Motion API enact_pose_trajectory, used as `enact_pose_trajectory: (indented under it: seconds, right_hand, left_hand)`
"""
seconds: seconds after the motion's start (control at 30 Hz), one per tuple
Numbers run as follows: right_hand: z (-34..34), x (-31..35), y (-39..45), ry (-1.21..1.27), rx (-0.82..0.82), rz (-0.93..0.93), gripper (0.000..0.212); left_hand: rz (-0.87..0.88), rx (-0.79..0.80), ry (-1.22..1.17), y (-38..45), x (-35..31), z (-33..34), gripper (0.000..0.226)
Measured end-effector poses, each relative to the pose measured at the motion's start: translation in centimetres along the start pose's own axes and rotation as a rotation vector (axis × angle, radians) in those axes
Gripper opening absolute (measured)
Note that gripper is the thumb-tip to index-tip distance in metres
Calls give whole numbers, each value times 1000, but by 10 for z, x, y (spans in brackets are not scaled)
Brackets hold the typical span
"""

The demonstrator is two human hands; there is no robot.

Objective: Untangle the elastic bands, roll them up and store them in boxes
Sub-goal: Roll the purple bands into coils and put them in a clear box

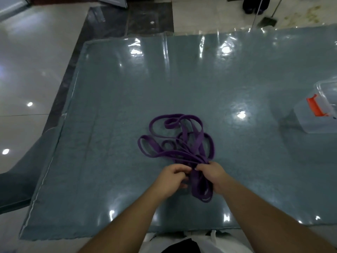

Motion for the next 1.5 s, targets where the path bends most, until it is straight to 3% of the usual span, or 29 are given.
enact_pose_trajectory:
  seconds: [0.1,0.17,0.37,0.6,0.7,0.77,0.83,0.97,1.03,1.23,1.5]
  right_hand:
    - [-18,19,-25,-38,-20,-37,20]
    - [-30,29,-36,-72,-15,-85,18]
    - [-72,72,-94,-169,0,-281,13]
    - [-141,104,-166,-209,32,-440,21]
    - [-173,106,-197,-277,69,-520,10]
    - [-198,102,-215,-331,81,-557,18]
    - [-225,96,-232,-343,76,-589,18]
    - [-293,77,-260,-244,21,-655,13]
    - [-333,66,-272,-156,-33,-675,22]
    - [-438,28,-295,-43,-250,-702,23]
    - [-513,20,-302,24,-353,-721,18]
  left_hand:
    - [110,-174,279,6,-2,-29,28]
    - [225,-201,463,6,-11,-32,33]
    - [429,-149,850,4,-40,2,113]
    - [570,-179,888,-4,-99,69,143]
    - [628,-144,871,-14,-115,115,147]
    - [624,-141,830,-19,-120,148,141]
    - [618,-98,726,-25,-127,185,121]
    - [707,-86,703,-45,-149,255,23]
    - [729,-92,672,-55,-158,286,3]
    - [711,-154,608,-67,-189,359,12]
    - [809,-154,395,-65,-241,423,15]
Point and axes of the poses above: each hand's wrist, its own y-axis towards the middle knuckle, its own z-axis out of the palm, x = y × z, the point moved 8 cm from there along y, towards the middle knuckle, and after that the axes turned 1 degree about x, right-handed, at the moved point
